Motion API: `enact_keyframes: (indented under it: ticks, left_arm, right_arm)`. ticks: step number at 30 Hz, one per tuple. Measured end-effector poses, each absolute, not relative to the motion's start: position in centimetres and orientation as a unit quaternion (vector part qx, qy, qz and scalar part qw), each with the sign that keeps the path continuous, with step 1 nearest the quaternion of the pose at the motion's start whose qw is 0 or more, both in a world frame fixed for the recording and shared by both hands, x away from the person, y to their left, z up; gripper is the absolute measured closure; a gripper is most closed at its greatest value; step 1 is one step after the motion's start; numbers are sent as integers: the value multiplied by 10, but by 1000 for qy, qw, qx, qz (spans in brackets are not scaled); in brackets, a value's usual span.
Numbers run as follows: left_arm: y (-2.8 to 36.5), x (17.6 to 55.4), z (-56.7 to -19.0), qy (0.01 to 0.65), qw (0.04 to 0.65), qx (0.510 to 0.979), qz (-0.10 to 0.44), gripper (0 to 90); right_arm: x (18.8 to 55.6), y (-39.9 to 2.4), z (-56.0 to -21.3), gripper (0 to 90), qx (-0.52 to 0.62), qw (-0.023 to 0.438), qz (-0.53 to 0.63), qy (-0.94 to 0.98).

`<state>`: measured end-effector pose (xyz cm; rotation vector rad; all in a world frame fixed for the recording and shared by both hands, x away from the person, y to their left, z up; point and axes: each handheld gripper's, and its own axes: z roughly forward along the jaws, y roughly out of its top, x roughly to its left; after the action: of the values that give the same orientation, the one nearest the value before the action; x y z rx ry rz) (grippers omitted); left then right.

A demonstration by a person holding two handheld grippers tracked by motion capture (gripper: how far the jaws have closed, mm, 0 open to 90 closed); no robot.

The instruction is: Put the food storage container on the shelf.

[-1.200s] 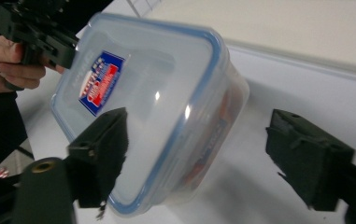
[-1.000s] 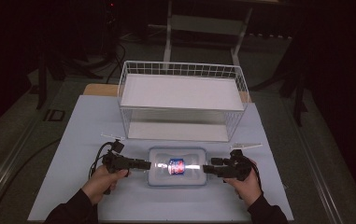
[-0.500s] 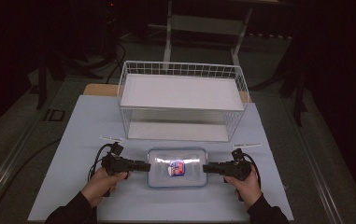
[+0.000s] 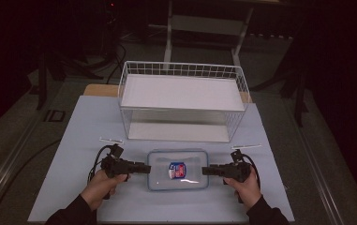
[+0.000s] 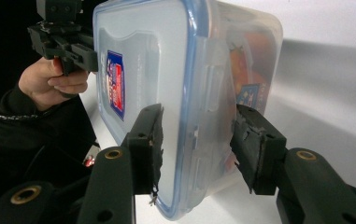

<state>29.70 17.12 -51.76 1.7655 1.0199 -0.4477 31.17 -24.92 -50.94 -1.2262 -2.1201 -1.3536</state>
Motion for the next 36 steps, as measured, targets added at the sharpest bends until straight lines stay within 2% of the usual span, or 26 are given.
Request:
enact_keyframes:
  ticks: [4,15,27,36]
  left_arm:
    - [172,295,-513,423,504,733,-171,586]
    - [170,293,-484,406,526,733,-142,584]
    - [168,305,-428,386,554,731,-101,584]
    - [163,326,-367,374,569,730,-60,582]
  right_arm:
    - [307,-246,-502,544,-422,147,-476,-757]
    - [303,-250,-476,553,-412,129,-506,-746]
    - [313,-254,-421,555,-394,91,-540,-738]
    - [334,-256,-366,554,-382,62,-569,-725]
